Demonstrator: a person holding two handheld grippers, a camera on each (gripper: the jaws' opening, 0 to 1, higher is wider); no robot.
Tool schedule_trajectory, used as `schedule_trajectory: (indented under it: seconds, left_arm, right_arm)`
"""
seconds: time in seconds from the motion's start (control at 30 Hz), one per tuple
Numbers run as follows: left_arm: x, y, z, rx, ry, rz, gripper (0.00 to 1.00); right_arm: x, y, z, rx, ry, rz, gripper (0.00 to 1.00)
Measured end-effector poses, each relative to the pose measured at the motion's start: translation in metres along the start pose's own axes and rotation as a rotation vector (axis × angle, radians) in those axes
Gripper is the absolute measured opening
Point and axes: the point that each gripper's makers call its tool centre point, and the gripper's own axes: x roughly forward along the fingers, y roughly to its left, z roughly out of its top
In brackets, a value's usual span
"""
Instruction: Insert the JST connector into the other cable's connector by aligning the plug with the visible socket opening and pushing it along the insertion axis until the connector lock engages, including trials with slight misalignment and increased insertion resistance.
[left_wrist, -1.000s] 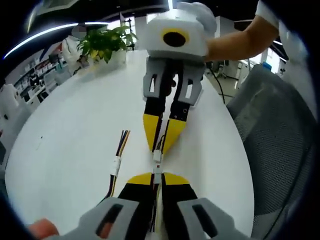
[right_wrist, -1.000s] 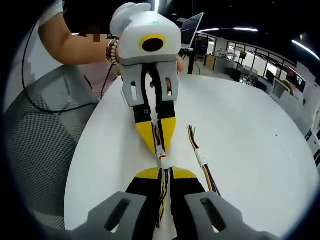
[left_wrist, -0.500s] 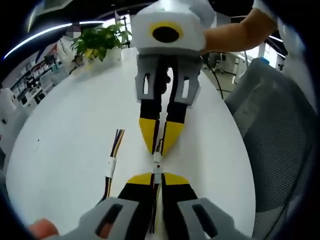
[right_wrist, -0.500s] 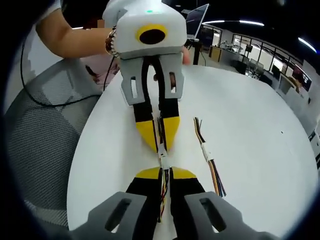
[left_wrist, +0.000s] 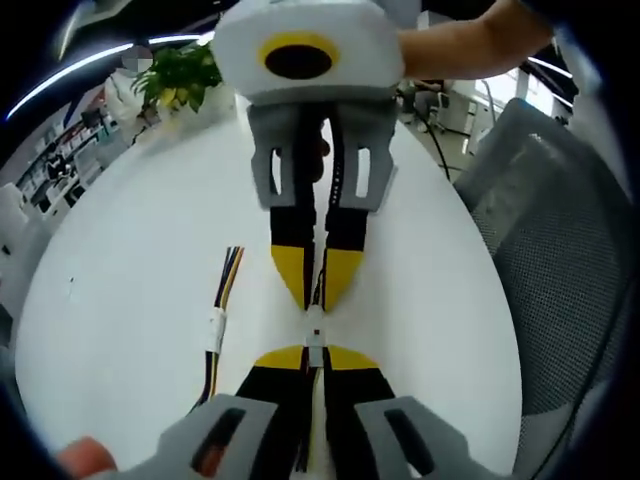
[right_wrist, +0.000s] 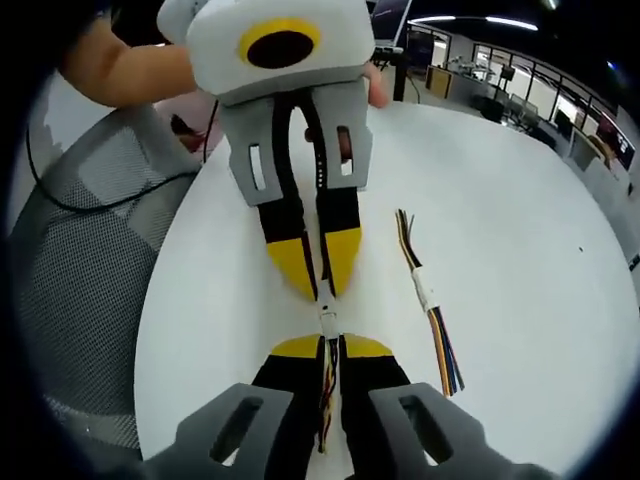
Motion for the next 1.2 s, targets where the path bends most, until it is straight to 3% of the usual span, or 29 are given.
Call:
schedule_trajectory:
  seconds: [0.5,0.93,1.2]
  left_arm:
    - [0.0056,0.0023,0.0018,-0.021,-0.017,0.001,0.00]
    - [0.0038,0.0024,0.0001,-0.086,-0.061,-0.007,0.00]
    - [0.0029,0.0013,0.0008,-0.078,-0.052,-0.005,0.00]
  right_arm:
    - [0.0012,-0.0010,0.0023,0.026,-0.018,-0.004,0.02]
    - [0.0023,-0.0030,0.0026,0.116,-0.073,-0.024,0.02]
    - [0.0025,-0.0018,0.0023,0.125,-0.086,-0.037,0.02]
